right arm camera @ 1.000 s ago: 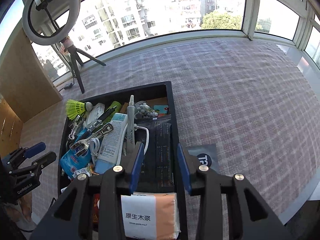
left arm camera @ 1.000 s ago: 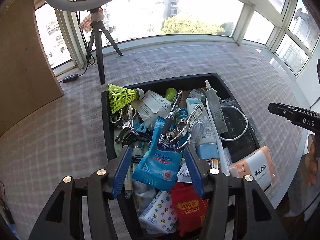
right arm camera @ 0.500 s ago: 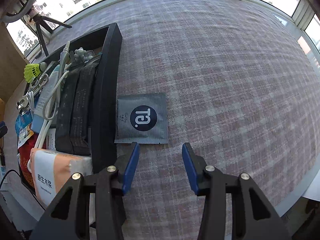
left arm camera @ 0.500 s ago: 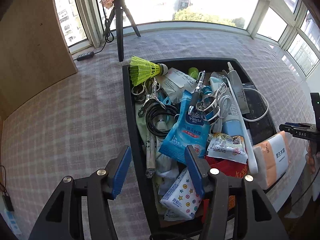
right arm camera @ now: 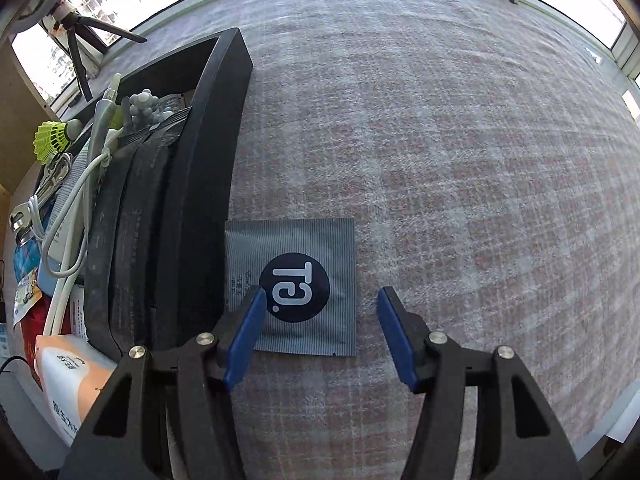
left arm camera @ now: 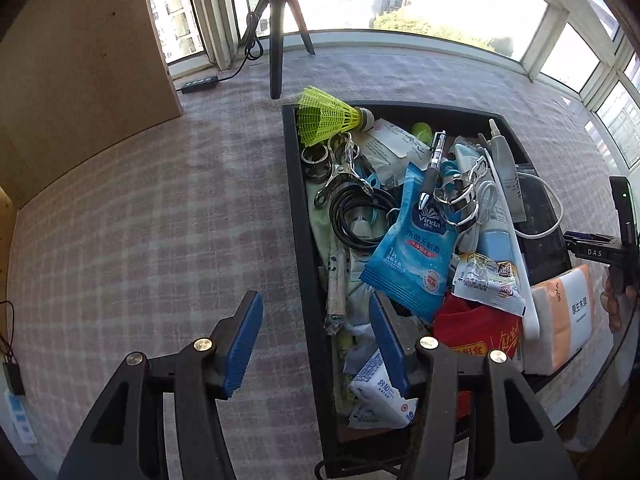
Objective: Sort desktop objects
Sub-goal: 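Move the right gripper to the grey Ta sachet beside the tray, then close the right gripper on the grey Ta sachet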
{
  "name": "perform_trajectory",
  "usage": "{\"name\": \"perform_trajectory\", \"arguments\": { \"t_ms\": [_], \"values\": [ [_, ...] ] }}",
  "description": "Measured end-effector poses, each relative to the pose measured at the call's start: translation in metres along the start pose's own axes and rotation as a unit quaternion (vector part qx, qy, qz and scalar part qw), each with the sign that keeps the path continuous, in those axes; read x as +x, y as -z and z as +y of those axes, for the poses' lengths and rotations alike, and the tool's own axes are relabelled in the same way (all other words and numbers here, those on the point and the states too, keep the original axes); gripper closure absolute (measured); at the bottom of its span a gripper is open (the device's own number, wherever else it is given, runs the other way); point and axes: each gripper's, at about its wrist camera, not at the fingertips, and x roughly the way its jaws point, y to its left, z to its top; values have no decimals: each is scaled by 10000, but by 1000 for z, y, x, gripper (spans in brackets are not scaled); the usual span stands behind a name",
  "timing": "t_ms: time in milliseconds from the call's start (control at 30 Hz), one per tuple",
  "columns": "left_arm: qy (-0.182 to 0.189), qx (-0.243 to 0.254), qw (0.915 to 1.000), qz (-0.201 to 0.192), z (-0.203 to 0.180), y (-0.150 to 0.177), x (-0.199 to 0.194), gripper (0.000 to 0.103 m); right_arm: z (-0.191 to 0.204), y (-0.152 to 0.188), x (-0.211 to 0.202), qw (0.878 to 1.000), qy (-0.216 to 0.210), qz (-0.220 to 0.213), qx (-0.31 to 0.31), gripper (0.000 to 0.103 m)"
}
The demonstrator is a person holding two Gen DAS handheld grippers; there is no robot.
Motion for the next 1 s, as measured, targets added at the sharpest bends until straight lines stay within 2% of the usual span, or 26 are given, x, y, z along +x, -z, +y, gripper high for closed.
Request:
{"name": "perform_trajectory", "arguments": {
  "t_ms": [33, 167, 333, 500, 633, 700, 800, 867, 1000],
  "values": [
    [-20, -19, 10000, 17, 2, 1, 1, 50, 0, -2, 1, 10000, 4, 0, -68, 46],
    [-15, -54, 9999, 92, 6, 3, 3, 50, 1, -9, 6, 9995, -149, 74, -271, 29],
    [-72, -39, 9999, 116, 9, 6, 2, 50, 3, -2, 1, 9971, -376, 282, -593, 30],
    [-92, -136, 9998, 138, 17, 6, 4, 50, -2, 20, -3, 9952, -291, 411, -842, 30],
    [-73, -102, 9998, 161, 15, 5, 6, 50, 5, 32, -3, 9913, 2, 339, -1270, 30],
    [-62, -77, 9998, 163, 11, 5, 6, 50, 9, 29, -1, 9899, 132, 233, -1391, 30],
    [-64, -37, 9999, 156, 6, 6, 4, 50, 3, 14, 1, 9921, 200, 10, -1237, 30],
    [-87, -35, 9998, 170, 7, 8, 2, 50, -3, 3, 3, 9923, 146, -86, -1231, 30],
    [-200, -167, 9994, 233, 16, 12, 2, 50, -1, -17, 8, 9836, 204, -79, -1789, 30]
  ]
}}
